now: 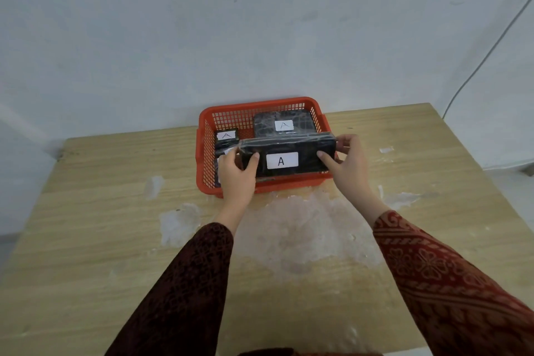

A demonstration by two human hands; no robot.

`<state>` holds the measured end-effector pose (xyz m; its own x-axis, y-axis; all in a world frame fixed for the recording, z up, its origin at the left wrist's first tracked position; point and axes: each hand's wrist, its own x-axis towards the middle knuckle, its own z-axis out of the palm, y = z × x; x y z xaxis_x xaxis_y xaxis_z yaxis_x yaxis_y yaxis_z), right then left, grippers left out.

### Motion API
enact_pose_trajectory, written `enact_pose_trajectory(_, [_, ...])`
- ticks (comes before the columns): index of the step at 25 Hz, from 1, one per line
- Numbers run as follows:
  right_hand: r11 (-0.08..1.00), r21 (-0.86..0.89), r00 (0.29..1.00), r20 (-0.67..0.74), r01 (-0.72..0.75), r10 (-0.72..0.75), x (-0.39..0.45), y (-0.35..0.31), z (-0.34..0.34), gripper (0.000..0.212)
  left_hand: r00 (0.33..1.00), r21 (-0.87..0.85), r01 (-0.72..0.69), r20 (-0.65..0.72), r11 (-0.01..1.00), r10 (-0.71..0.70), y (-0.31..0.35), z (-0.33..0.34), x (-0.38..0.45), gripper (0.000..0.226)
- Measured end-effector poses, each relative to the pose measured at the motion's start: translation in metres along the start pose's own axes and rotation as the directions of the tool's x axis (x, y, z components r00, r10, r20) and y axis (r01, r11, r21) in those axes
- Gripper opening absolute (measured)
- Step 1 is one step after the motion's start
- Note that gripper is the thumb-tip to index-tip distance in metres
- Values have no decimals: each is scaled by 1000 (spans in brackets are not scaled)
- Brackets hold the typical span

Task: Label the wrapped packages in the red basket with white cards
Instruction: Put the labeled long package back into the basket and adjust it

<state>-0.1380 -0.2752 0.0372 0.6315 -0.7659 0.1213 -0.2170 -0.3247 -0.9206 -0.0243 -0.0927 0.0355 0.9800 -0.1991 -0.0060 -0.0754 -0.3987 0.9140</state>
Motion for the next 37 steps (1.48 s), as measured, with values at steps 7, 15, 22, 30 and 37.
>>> enact_pose_trajectory(7, [983,-181,980,195,3,33,29,20,32,47,987,10,86,133,996,-86,-24,21,41,44])
enact_pose_trajectory(15, [748,-654,920,355,117,167,33,36,50,62,953,302,-9,291,953,-83,-49,36,59,61])
enact_pose_trajectory(22, [681,-719,861,429,141,273,45,32,54,45,878,480,-188,474,857,-73,-49,37,70,79])
enact_pose_trajectory(30, [602,-781,827,443,167,346,45,29,58,60,854,293,-51,509,955,-111,-55,18,80,35])
enact_pose_trajectory(37, [587,-781,877,417,213,237,38,32,59,57,837,280,-162,547,946,-19,-59,17,79,42])
